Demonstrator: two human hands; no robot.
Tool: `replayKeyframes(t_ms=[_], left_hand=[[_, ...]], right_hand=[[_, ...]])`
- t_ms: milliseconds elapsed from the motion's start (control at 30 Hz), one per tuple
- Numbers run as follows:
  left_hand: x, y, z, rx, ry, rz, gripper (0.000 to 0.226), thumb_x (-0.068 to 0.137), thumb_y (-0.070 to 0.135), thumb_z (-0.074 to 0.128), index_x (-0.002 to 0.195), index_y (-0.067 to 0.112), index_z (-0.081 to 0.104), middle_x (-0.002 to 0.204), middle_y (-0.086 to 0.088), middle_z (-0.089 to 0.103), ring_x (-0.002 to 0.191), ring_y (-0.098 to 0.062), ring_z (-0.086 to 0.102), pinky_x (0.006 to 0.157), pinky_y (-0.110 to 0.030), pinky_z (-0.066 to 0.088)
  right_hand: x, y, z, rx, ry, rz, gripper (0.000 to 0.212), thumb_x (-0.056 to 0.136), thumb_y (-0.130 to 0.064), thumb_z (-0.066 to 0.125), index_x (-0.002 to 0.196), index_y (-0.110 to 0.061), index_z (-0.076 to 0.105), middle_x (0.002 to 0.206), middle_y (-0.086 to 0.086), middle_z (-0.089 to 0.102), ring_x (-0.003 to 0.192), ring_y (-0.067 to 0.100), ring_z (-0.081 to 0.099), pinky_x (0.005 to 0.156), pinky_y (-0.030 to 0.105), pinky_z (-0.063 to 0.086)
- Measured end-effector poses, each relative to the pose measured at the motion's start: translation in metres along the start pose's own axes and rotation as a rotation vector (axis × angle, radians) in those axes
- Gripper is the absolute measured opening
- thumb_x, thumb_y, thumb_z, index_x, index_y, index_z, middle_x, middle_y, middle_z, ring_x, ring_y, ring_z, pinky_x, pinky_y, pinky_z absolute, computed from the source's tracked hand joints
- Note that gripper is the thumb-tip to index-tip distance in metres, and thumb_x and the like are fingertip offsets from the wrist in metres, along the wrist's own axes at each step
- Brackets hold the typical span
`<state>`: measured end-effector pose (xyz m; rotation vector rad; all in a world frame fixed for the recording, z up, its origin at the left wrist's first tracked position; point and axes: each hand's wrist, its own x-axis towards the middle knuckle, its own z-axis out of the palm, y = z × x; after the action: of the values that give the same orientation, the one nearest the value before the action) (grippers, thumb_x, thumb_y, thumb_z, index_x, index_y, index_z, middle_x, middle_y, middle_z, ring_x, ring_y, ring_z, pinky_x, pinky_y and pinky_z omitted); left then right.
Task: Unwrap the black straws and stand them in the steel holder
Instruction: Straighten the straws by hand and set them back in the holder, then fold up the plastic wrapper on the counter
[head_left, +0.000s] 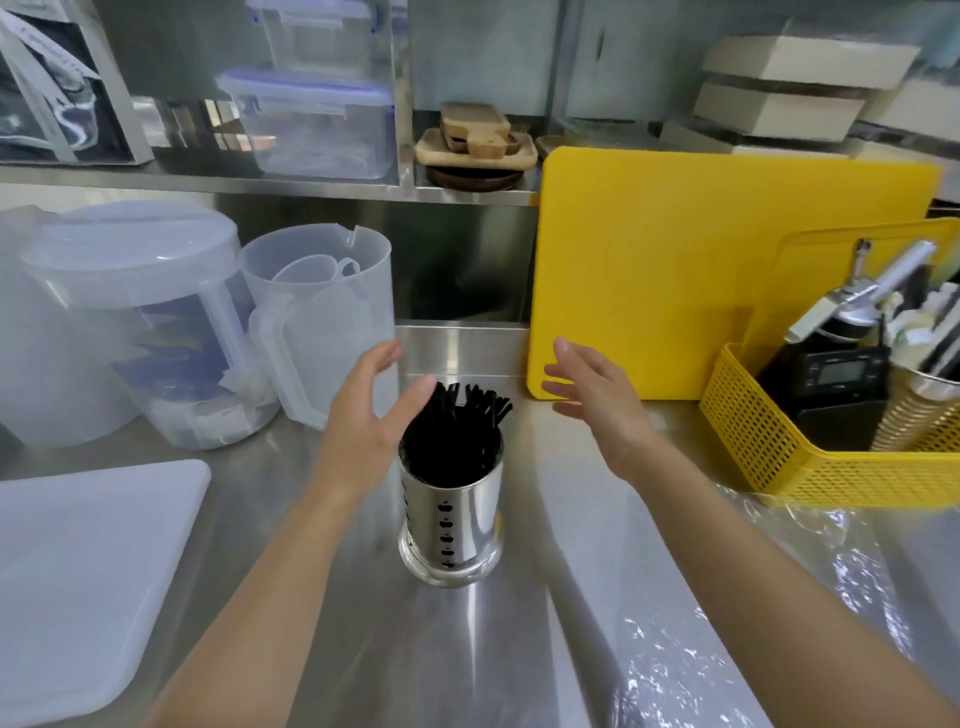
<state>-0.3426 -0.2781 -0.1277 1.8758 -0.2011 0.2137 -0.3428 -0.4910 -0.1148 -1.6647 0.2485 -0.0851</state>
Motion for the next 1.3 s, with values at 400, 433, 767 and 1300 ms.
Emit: replayKeyframes(t_ms=[400,433,767,1300], left_hand=[[-0.092,0.028,0.148,0.162,-0.525,0.038,0.057,0.088,0.043,0.057,0.135,0.017,0.040,0.139,0.002,0.043,0.127,-0.008,0.037,0.093,-0.012,0.021],[-0.099,0.019,0.163,0.206,-0.560,-0.009,0.058,0.088,0.041,0.056,0.136,0.014,0.038,0.142,-0.001,0.041,0.130,-0.012,0.035,0.094,-0.013,0.021],[-0.121,-0.032,0.242,0.258,-0.422,-0.475,0.070,0.079,0.031,0.070,0.129,-0.001,0.034,0.126,-0.019,0.048,0.114,-0.033,0.051,0.091,-0.033,0.043],[-0.109,-0.026,0.179,-0.382,-0.605,-0.637,0.035,0.088,-0.016,0.038,0.076,0.004,0.064,0.055,-0.006,0.068,0.044,-0.014,0.060,0.037,-0.018,0.046]], right_hand=[[-0.087,0.073,-0.138,-0.241,0.341,0.126,0.061,0.089,-0.043,0.056,0.139,-0.012,0.040,0.137,0.008,0.050,0.123,0.024,0.049,0.098,0.033,0.038],[-0.094,0.084,-0.153,-0.299,0.389,0.156,0.061,0.089,-0.043,0.057,0.138,-0.011,0.041,0.136,0.009,0.050,0.124,0.026,0.048,0.101,0.037,0.038],[-0.141,0.172,-0.252,-0.218,0.597,0.624,0.038,0.080,-0.026,0.071,0.098,0.003,0.055,0.090,0.017,0.057,0.081,0.029,0.058,0.065,0.030,0.044],[-0.148,0.176,-0.269,0.357,0.099,0.393,0.046,0.081,0.023,0.040,0.053,-0.002,0.065,0.056,0.014,0.066,0.047,0.020,0.063,0.042,0.021,0.050]])
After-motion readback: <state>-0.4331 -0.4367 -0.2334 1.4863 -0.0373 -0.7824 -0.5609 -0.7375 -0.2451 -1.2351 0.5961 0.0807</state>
